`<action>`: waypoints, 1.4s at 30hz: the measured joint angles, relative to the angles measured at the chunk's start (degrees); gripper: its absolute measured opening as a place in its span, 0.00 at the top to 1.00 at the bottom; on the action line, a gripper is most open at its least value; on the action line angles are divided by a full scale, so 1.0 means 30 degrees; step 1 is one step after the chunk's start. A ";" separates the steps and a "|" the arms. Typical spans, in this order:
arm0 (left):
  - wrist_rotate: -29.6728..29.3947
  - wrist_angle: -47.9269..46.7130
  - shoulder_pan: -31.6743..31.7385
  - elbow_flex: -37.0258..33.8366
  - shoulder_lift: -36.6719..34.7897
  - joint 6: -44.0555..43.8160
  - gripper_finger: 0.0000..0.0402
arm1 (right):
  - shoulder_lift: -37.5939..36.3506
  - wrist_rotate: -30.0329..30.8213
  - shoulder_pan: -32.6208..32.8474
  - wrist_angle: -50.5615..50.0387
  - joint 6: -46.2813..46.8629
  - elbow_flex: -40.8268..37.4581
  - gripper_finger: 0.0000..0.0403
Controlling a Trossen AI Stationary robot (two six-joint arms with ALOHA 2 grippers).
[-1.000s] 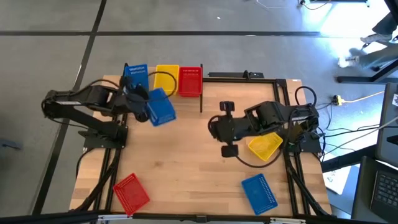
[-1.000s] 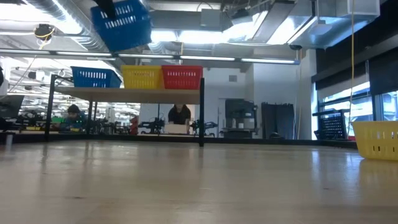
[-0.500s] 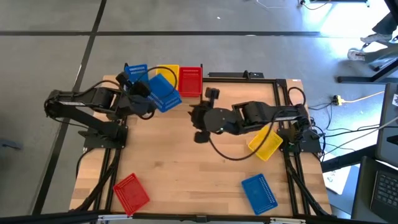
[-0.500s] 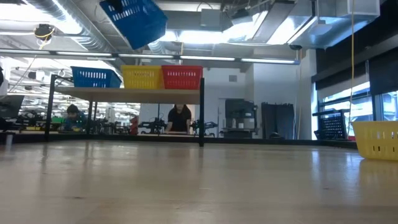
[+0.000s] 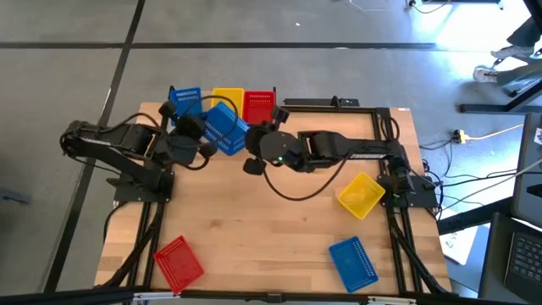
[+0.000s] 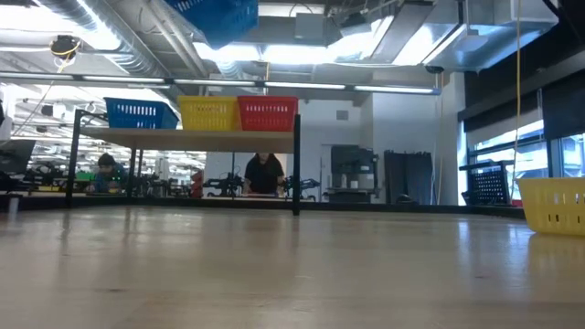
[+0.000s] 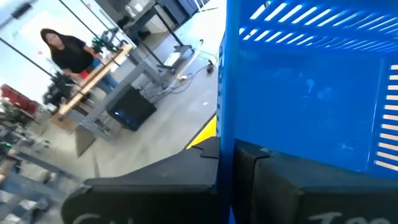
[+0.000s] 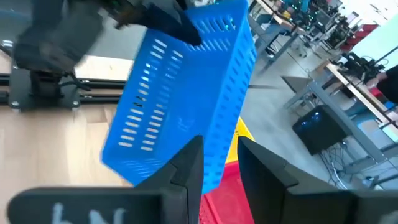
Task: Stack baskets on shelf by color
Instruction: Stack the top blue bin on top of the blue bin on the shelf
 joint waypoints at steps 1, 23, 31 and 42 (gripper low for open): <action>-0.0187 -0.0056 -0.0045 0.0000 0.0000 0.0341 1.00 | 0.0054 0.0000 -0.0078 0.0045 0.0000 0.0000 0.75; 0.0375 -0.3681 0.3547 0.6223 -0.0694 1.1844 1.00 | 0.0081 -0.0015 -0.0112 0.0166 -0.0080 0.0000 0.75; 0.3849 -0.8653 0.6821 0.7832 -0.0681 1.0755 1.00 | 0.0081 -0.0015 -0.0113 0.0099 -0.0444 0.0000 0.75; 0.5386 -0.9555 1.0855 0.7646 -0.0372 1.2368 1.00 | 0.0081 -0.0015 -0.0119 0.0107 -0.0423 0.0000 0.75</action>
